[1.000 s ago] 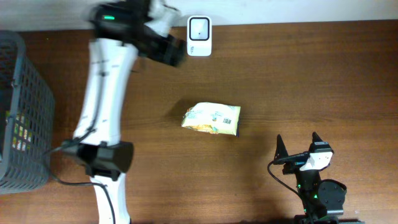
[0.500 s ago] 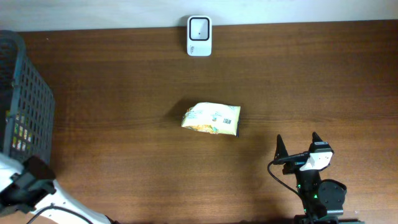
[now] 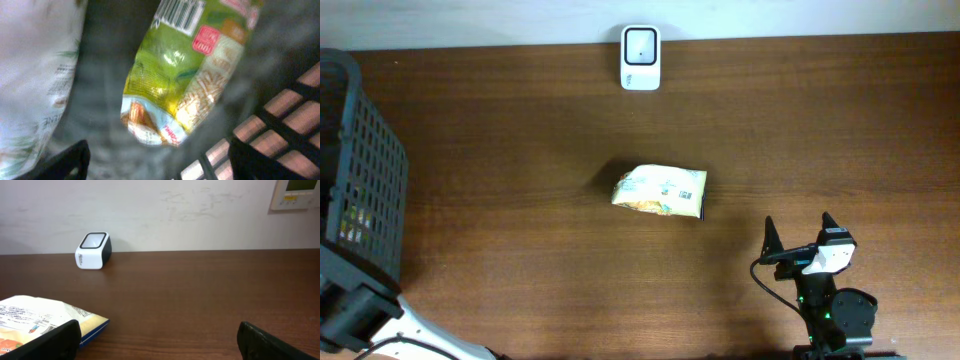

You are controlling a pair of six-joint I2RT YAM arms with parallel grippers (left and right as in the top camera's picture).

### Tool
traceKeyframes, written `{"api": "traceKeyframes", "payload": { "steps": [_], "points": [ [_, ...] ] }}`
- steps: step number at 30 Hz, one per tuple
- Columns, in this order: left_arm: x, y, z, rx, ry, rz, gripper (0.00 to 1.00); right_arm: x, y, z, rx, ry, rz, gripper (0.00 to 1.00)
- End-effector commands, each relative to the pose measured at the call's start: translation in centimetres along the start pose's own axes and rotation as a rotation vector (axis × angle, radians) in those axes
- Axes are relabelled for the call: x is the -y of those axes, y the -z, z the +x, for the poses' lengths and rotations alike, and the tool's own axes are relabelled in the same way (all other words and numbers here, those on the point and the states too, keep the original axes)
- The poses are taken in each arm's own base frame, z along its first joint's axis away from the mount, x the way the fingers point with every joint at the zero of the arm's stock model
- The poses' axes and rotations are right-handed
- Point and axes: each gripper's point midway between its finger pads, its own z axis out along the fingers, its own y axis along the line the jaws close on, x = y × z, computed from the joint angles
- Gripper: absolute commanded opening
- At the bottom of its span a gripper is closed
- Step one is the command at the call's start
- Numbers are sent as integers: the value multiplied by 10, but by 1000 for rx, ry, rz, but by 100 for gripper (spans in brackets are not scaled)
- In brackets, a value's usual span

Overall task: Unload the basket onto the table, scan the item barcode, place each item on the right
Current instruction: 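Reach the left gripper into the basket and grasp the green tea bottle, then place the green tea bottle beside the snack bag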

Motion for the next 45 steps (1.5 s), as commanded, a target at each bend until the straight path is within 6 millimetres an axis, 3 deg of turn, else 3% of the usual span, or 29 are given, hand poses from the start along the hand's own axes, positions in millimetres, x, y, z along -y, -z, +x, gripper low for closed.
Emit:
{"api": "traceKeyframes", "payload": {
  "steps": [1, 3, 5, 6, 8, 11, 15, 18, 20, 22, 23, 24, 26, 28, 31, 35, 37, 40, 45],
  "points": [
    [-3, -29, 15, -33, -61, -4, 84, 3, 0, 2, 0, -2, 16, 99],
    [-4, -46, 20, -32, -69, -11, 84, 3, 0, 2, 0, -2, 16, 99],
    [-5, -62, 23, -21, -69, -15, 73, 3, 0, 2, 0, -2, 16, 99],
    [-5, -64, 24, -21, -69, -15, 64, 3, 0, 2, 0, -2, 16, 99],
    [-6, -65, 23, -17, -69, -22, 30, 3, 0, 2, 0, -2, 16, 99],
    [-7, -63, 21, -10, -69, -27, 0, 3, 0, 2, 0, -2, 16, 99],
    [-6, -34, 5, 29, -68, -26, 0, 3, 0, 2, 0, -2, 16, 99],
    [-1, 39, -23, 184, -54, -3, 0, 3, 0, 2, 0, -2, 16, 99],
    [4, 114, -37, 355, -52, 10, 0, 3, 0, 2, 0, -2, 16, 99],
    [12, 183, -37, 515, -50, 48, 0, 3, 0, 2, 0, -2, 16, 99],
    [16, 210, -32, 578, -51, 63, 0, 3, 0, 2, 0, -2, 16, 99],
    [28, 250, -18, 668, -78, 91, 0, 3, 0, 2, 0, -2, 16, 99],
    [49, 281, 4, 723, -129, 129, 0, 3, 0, 2, 0, -2, 16, 99],
    [89, 294, 35, 707, -225, 193, 0, 3, 0, 2, 0, -2, 16, 99],
    [179, 260, 90, 525, -471, 291, 0, 3, 0, 2, 0, -2, 16, 99],
    [256, 187, 146, 345, -698, 354, 0, 3, 0, 2, 0, -2, 16, 99],
    [297, 137, 186, 242, -814, 430, 0, 3, 0, 2, 0, -2, 16, 99],
    [327, 82, 235, 119, -919, 467, 0, 3, 0, 2, 0, -2, 16, 99],
    [329, 22, 283, -94, -801, 390, 0, 3, 0, 2, 0, -2, 16, 99]
  ]
}}
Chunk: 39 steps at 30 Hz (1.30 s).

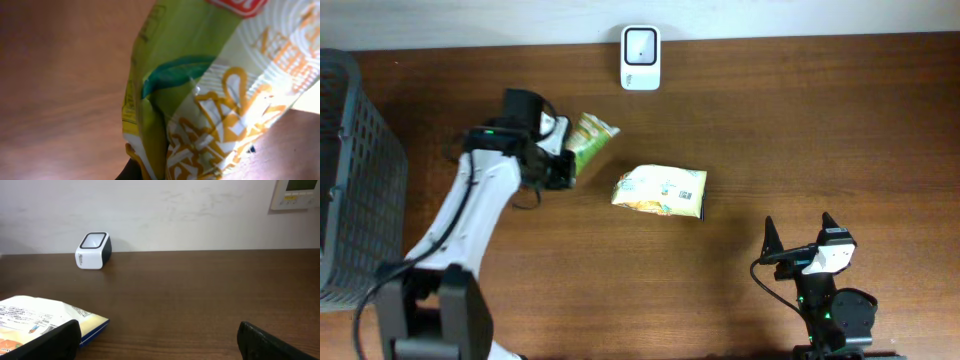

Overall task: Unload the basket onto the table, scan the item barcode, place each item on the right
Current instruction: 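Place the green tea bottle beside the snack bag, then reach the left gripper into the basket and grasp the white tube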

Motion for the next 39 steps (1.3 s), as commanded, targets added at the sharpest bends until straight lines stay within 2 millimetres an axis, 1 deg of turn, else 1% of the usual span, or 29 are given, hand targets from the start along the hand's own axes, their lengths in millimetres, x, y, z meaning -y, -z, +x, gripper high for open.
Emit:
{"api": "traceKeyframes", "payload": {
  "steps": [1, 4, 5, 6, 7, 8, 10, 11, 13, 14, 15, 16, 17, 18, 19, 20, 21, 22, 23, 25, 27, 28, 29, 30, 31, 33, 34, 36, 39],
  "points": [
    [15, -25, 20, -91, 139, 28, 0, 3, 0, 2, 0, -2, 16, 99],
    [14, -41, 37, -164, 221, -2, 1, 3, 0, 2, 0, -2, 16, 99],
    [14, -42, 38, -170, 234, 1, 11, 3, 0, 2, 0, -2, 16, 99],
    [15, -42, 38, -170, 234, 5, 28, 3, 0, 2, 0, -2, 16, 99],
    [15, -42, 39, -175, 235, 5, 53, 3, 0, 2, 0, -2, 16, 99],
    [15, -41, 44, -194, 240, 2, 64, 3, 0, 2, 0, -2, 16, 99],
    [13, -36, 48, -219, 244, -7, 67, 3, 0, 2, 0, -2, 16, 99],
    [11, -26, 42, -213, 232, -6, 66, 3, 0, 2, 0, -2, 16, 99],
    [3, 8, 10, -126, 205, 2, 66, 3, 0, 2, 0, -2, 16, 99],
    [-6, 34, -11, -56, 216, -17, 65, 3, 0, 2, 0, -2, 16, 99],
    [-13, 52, -23, -6, 224, -40, 66, 3, 0, 2, 0, -2, 16, 99],
    [-31, 91, -46, 97, 243, -105, 66, 3, 0, 2, 0, -2, 16, 99],
    [-49, 125, -59, 179, 271, -169, 68, 3, 0, 2, 0, -2, 16, 99],
    [-73, 166, -69, 269, 312, -253, 69, 3, 0, 2, 0, -2, 16, 99],
    [-112, 226, -67, 385, 396, -380, 70, 3, 0, 2, 0, -2, 16, 99],
    [-131, 250, -61, 427, 444, -435, 73, 3, 0, 2, 0, -2, 16, 99],
    [-147, 268, -55, 461, 486, -478, 75, 3, 0, 2, 0, -2, 16, 99],
    [-179, 296, -39, 512, 574, -548, 79, 3, 0, 2, 0, -2, 16, 99],
    [-206, 314, -19, 541, 672, -590, 81, 3, 0, 2, 0, -2, 16, 99],
    [-242, 331, 13, 552, 821, -640, 82, 3, 0, 2, 0, -2, 16, 99],
    [-272, 339, 44, 534, 925, -687, 81, 3, 0, 2, 0, -2, 16, 99],
    [-293, 341, 66, 505, 993, -742, 82, 3, 0, 2, 0, -2, 16, 99],
    [-307, 342, 81, 473, 1035, -795, 82, 3, 0, 2, 0, -2, 16, 99],
    [-327, 336, 103, 403, 1084, -869, 81, 3, 0, 2, 0, -2, 16, 99],
    [-338, 324, 116, 331, 1101, -898, 79, 3, 0, 2, 0, -2, 16, 99],
    [-350, 300, 136, 215, 1124, -937, 74, 3, 0, 2, 0, -2, 16, 99],
    [-355, 279, 145, 154, 1128, -938, 74, 3, 0, 2, 0, -2, 16, 99],
    [-364, 240, 157, 103, 1132, -921, 77, 3, 0, 2, 0, -2, 16, 99],
    [-385, 208, 168, 97, 1082, -933, 82, 3, 0, 2, 0, -2, 16, 99]
  ]
}}
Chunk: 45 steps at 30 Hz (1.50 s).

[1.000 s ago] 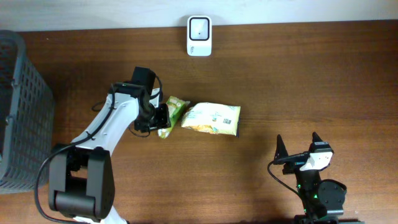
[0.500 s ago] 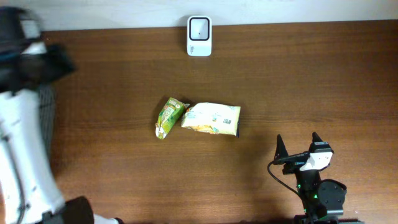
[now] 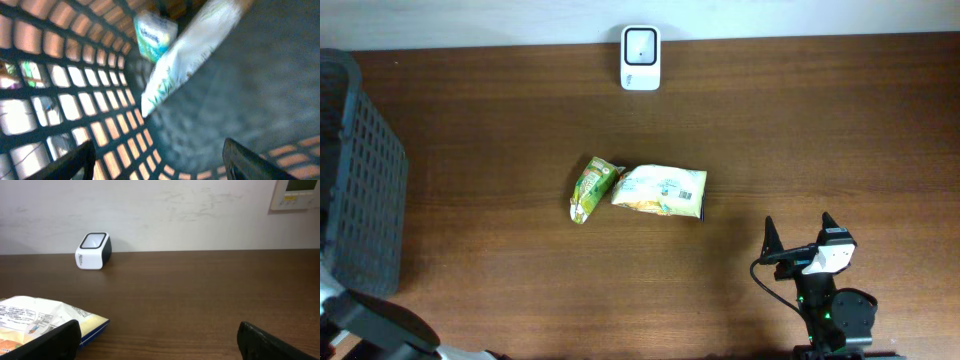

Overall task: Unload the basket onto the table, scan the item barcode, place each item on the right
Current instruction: 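Reach the left gripper into the basket and grasp the white tube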

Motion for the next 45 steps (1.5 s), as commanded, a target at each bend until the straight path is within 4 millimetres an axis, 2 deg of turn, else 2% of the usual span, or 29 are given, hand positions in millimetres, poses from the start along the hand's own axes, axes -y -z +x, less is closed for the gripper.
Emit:
{"api": "traceKeyframes", "payload": {
  "steps": [1, 2, 4, 6, 8, 10, 13, 14, 15, 20, 22, 23, 24, 27, 28, 29, 30, 34, 36, 37, 39, 41, 45],
  "points": [
    [-3, -38, 6, 27, -69, -36, 82, 3, 0, 2, 0, -2, 16, 99],
    [1, -52, 6, 47, -126, -14, 92, 3, 0, 3, -1, -2, 16, 99],
    [10, -68, 6, 64, -219, 52, 93, 3, 0, 3, -1, -2, 16, 99],
    [5, -80, 4, 62, -220, 58, 95, 3, 0, 3, -1, -2, 16, 99],
    [-3, -96, 4, 44, -201, 45, 95, 3, 0, 3, -1, -2, 16, 99],
    [-5, -114, 12, -1, -213, 37, 93, 3, 0, 3, -1, -2, 16, 99],
    [2, -137, 24, -57, -225, 53, 92, 3, 0, 3, -1, -2, 16, 99],
    [8, -143, 24, -57, -224, 74, 89, 3, 0, 3, -1, -2, 16, 99],
    [13, -144, 23, -52, -221, 100, 83, 3, 0, 3, -1, -2, 16, 99],
    [17, -143, 22, -46, -219, 123, 17, 3, 0, 3, -2, -2, 16, 99],
    [17, -141, 21, -44, -219, 123, 3, 3, 0, 3, -2, -2, 16, 99],
    [17, -137, 18, -34, -218, 125, 0, 3, 0, 3, -2, -2, 16, 99],
    [18, -127, 11, -12, -216, 133, 0, 3, 0, 3, -2, -2, 16, 99],
    [20, -72, -26, 124, -197, 162, 0, 3, 0, 3, -2, -2, 16, 99],
    [20, -42, -41, 195, -189, 173, 0, 3, 0, 3, -2, -2, 16, 99],
    [20, -22, -49, 240, -187, 181, 0, 3, 0, 3, -2, -2, 16, 99],
    [19, 14, -60, 324, -159, 201, 0, 3, 0, 3, -2, -2, 16, 99],
    [16, 103, -65, 508, -86, 272, 0, 3, 0, 3, -2, -2, 16, 99],
    [15, 158, -52, 601, -58, 340, 0, 3, 0, 3, -2, -2, 16, 99],
    [17, 179, -41, 623, -45, 380, 0, 3, 0, 3, -2, -2, 16, 99],
    [27, 209, -11, 613, -45, 461, 0, 3, 0, 3, -2, -2, 16, 99],
    [55, 211, 30, 478, -55, 547, 0, 3, 0, 3, -2, -2, 16, 99],
    [117, 191, 94, 296, -300, 581, 0, 3, 0, 3, -2, -2, 16, 99]
  ]
}}
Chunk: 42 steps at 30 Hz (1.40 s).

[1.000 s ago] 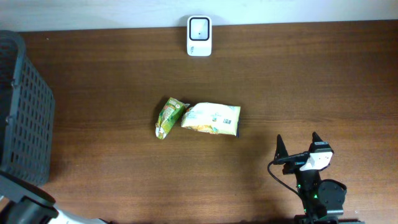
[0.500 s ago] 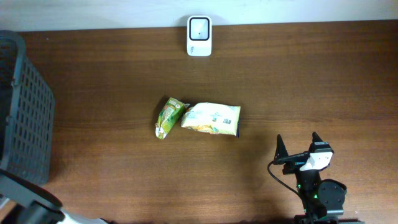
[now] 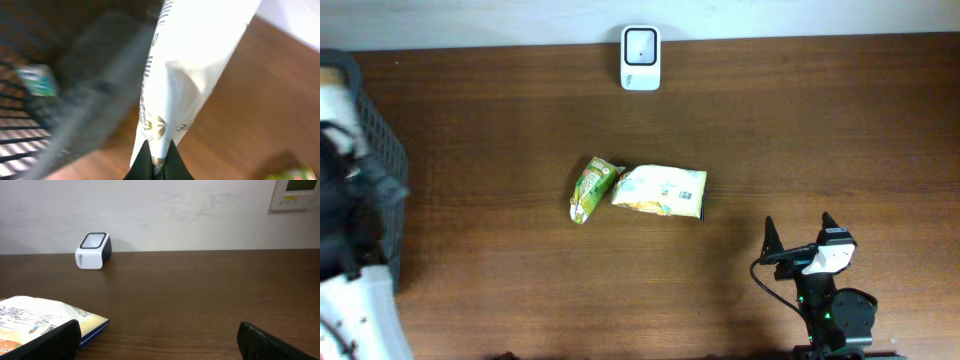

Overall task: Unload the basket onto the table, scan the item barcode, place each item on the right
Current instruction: 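Reach the left gripper into the basket and grasp the white tube, then place the white tube left of the green bottle, then reach the left gripper into the basket and grasp the small teal packet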

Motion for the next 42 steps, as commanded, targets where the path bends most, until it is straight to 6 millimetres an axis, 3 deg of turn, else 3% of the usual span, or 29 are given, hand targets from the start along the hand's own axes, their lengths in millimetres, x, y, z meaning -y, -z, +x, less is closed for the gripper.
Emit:
{"api": "traceKeyframes", "payload": {
  "steps": [1, 5, 9, 13, 16, 18, 19, 22, 24, 25, 27, 29, 30, 32, 33, 35, 37, 38, 42],
  "points": [
    [57, -29, 42, -146, -86, 82, 0, 3, 0, 3, -2, -2, 16, 99],
    [106, -69, 107, -338, -259, 78, 0, 3, 0, 3, -2, -2, 16, 99],
    [130, -115, 158, -468, -440, -38, 0, 3, 0, 3, -2, -2, 16, 99],
    [154, -133, 202, -550, -532, -64, 0, 3, 0, 3, -2, -2, 16, 99],
    [176, -129, 227, -569, -610, -26, 1, 3, 0, 3, -2, -2, 16, 99],
    [197, -122, 242, -586, -630, 46, 20, 3, 0, 3, -2, -2, 16, 99],
    [205, -120, 247, -587, -637, 72, 46, 3, 0, 3, -2, -2, 16, 99],
    [219, -112, 252, -595, -637, 130, 58, 3, 0, 3, -2, -2, 16, 99],
    [228, -103, 234, -570, -620, 151, 60, 3, 0, 3, -2, -2, 16, 99],
    [231, -96, 215, -537, -600, 158, 60, 3, 0, 3, -2, -2, 16, 99],
    [233, -71, 141, -402, -507, 167, 61, 3, 0, 3, -3, -2, 16, 99],
    [206, -37, 48, -223, -371, 137, 64, 3, 0, 3, -2, -2, 16, 99],
    [165, -18, -5, -101, -296, 40, 72, 3, 0, 3, -2, -2, 16, 99],
    [101, -1, -56, 20, -219, -108, 80, 3, 0, 3, -2, -2, 16, 99],
    [75, 2, -69, 47, -167, -163, 82, 3, 0, 3, -2, -2, 16, 99],
    [1, 5, -85, 53, -15, -273, 82, 3, 0, 3, -2, -2, 16, 99],
    [-48, -3, -86, 19, 93, -340, 82, 3, 0, 3, -2, -2, 16, 99],
    [-85, -14, -81, -25, 174, -380, 81, 3, 0, 3, -2, -2, 16, 99],
    [-155, -48, -54, -155, 286, -513, 78, 3, 0, 3, -2, -2, 16, 99]
  ]
}}
